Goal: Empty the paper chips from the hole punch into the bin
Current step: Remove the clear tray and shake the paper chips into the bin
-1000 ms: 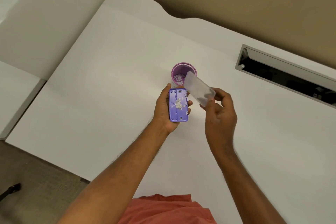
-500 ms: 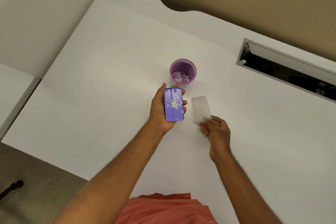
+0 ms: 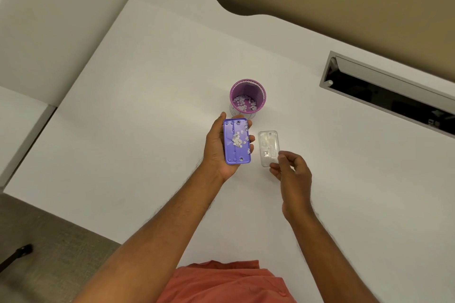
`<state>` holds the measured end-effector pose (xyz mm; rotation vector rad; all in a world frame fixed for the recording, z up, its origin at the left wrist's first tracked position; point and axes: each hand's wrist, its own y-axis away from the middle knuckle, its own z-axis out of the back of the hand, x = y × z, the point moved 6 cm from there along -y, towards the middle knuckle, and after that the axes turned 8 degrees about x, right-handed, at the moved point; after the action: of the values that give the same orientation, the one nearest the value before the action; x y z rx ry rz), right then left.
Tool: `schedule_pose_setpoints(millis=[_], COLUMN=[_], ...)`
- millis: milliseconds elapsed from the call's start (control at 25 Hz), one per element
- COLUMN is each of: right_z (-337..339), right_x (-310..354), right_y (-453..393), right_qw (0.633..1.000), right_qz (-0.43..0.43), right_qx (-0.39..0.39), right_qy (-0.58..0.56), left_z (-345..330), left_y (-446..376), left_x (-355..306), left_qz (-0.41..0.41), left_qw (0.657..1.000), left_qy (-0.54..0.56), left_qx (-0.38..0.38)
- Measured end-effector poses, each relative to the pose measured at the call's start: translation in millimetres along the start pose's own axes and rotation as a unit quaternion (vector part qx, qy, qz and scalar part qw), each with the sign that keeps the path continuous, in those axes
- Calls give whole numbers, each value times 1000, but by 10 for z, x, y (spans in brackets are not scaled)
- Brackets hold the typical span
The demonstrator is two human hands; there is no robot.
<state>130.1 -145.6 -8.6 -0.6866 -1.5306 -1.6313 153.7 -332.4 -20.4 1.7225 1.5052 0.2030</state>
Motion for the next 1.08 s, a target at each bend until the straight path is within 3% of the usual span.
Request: schedule_pose_setpoints(millis=[160, 320, 760, 1080], right_z=[-334, -546, -602, -739], right_x=[424, 512, 744, 1368], right_y=[167, 239, 155, -275], right_qw=[992, 984, 977, 975], right_qz=[80, 60, 57, 110], right_qx=[88, 158, 203, 192], right_qy=[49, 60, 14, -3], left_z=[-110, -202, -255, -426], left_y=[29, 57, 50, -47], left_x=[-44, -97, -261, -865], left_qz=[-23, -16, -32, -123], left_qw=[999, 999, 998, 959], left_qy=[38, 39, -51, -243], left_qx=[11, 21, 36, 84])
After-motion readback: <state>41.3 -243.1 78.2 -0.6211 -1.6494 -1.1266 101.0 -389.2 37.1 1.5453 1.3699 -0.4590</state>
